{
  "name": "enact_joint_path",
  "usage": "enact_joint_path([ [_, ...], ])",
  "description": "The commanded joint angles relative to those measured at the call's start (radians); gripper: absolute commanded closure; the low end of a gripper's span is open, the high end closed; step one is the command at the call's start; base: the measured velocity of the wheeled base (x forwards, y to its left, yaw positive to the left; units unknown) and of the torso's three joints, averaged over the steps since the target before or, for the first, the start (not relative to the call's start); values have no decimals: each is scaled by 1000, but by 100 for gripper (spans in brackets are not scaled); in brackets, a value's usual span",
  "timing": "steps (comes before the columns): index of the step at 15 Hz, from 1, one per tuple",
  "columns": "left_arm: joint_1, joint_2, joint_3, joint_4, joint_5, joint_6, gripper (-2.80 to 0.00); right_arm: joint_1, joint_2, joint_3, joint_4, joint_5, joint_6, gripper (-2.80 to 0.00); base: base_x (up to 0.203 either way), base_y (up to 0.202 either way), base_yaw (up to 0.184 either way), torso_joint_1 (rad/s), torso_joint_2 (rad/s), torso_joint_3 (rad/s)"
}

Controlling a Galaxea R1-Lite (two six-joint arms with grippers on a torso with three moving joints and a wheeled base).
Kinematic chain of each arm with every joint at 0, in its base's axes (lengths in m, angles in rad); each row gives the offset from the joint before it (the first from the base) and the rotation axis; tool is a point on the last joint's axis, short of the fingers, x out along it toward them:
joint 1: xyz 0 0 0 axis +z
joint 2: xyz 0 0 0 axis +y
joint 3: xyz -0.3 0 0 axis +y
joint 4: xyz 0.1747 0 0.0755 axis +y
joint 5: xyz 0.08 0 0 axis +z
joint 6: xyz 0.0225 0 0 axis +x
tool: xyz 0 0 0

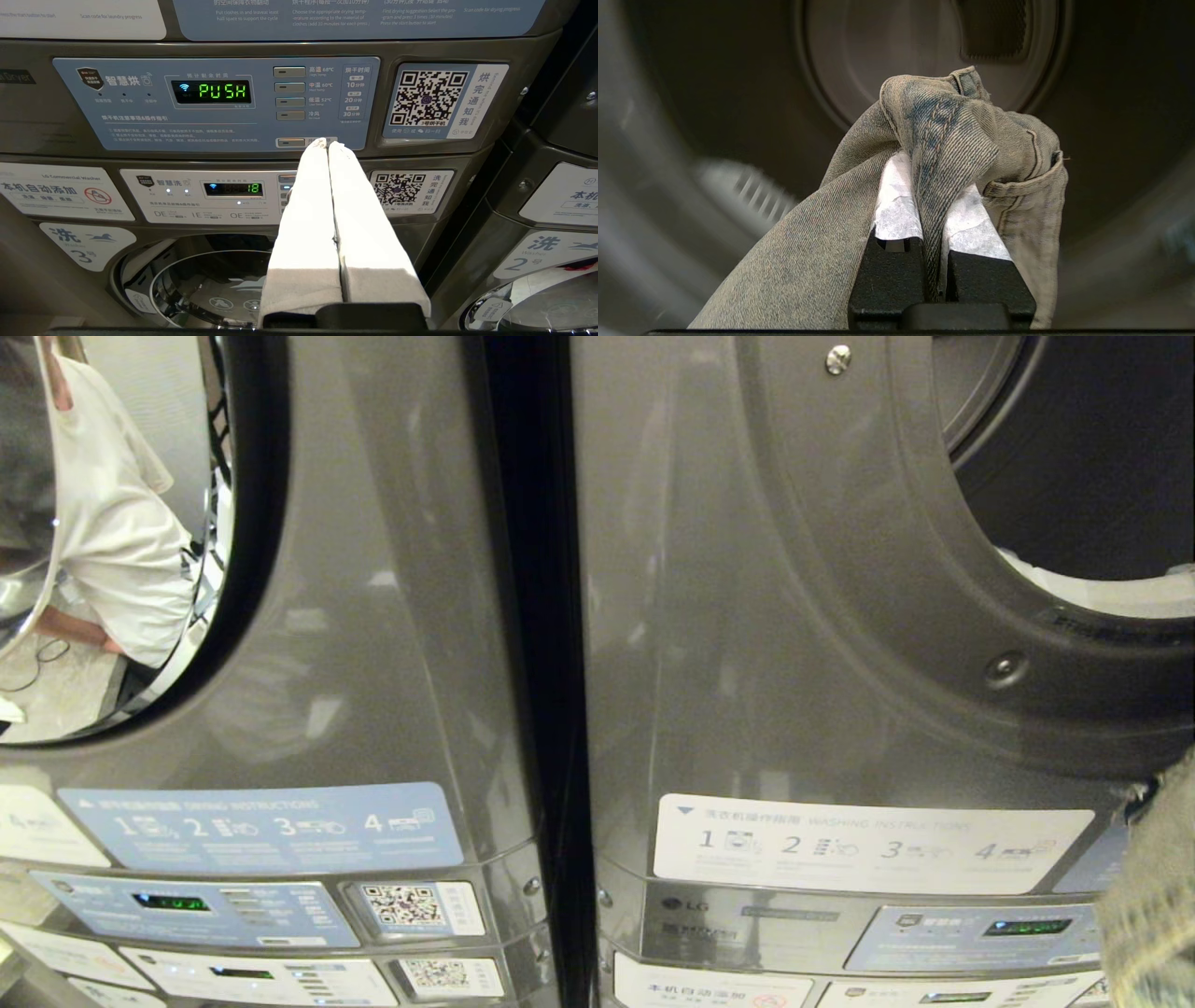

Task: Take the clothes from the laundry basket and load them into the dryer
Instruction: Put the clothes in the dryer

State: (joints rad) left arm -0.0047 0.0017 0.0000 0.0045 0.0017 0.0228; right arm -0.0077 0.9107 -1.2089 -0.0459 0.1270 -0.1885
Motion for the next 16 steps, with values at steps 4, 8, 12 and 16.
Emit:
enact_joint_path([
  [4, 0, 0, 0, 0, 0, -3, 0, 1, 445, -246, -176, 3, -185, 0, 0, 0, 0, 0, 0, 0],
  [8, 0, 0, 0, -1, 0, -4, 0, 28, 647, -506, -313, 7, -302, 0, 0, 0, 0, 0, 0, 0],
  [12, 0, 0, 0, -3, 0, -15, 0, 29, 806, -767, -329, -16, -315, 0, 0, 0, 0, 0, 0, 0],
  [16, 0, 0, -1, -4, 0, -20, 0, 29, 809, -730, -322, -26, -318, 0, 0, 0, 0, 0, 0, 0],
])
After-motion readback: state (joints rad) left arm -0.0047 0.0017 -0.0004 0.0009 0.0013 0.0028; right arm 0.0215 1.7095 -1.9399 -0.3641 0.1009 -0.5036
